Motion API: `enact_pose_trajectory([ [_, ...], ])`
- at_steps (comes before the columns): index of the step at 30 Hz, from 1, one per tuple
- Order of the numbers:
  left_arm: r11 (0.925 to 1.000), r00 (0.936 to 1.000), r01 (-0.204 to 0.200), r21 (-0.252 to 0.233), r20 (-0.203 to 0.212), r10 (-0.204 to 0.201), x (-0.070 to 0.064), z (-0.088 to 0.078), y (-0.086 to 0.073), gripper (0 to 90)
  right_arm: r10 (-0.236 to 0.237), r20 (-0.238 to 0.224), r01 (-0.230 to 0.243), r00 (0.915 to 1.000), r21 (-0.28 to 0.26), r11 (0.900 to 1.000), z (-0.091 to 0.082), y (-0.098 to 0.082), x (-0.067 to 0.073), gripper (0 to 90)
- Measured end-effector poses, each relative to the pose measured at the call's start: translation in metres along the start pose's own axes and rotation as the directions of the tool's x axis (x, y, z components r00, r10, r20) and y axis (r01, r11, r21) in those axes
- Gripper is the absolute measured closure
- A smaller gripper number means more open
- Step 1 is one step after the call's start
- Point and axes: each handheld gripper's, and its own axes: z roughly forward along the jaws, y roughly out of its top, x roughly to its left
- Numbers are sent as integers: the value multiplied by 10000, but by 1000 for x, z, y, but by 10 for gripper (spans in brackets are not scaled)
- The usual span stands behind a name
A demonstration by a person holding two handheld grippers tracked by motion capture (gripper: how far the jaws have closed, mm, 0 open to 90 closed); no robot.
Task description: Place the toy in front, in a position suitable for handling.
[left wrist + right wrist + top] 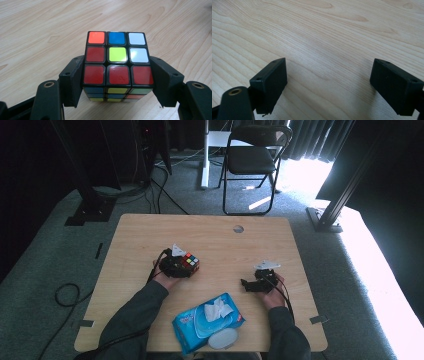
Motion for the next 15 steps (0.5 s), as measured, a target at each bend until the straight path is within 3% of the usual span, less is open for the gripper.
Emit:
enact_pose_trajectory([
  [10,9999,9999,-113,-9,42,113,-10,7,-1,341,3,1,-3,10000,2,10000,0,0,0,139],
  [15,9998,9993,-146,144,352,141,-11,8,0,338,0,0,0,10000,1,10000,0,0,0,139],
])
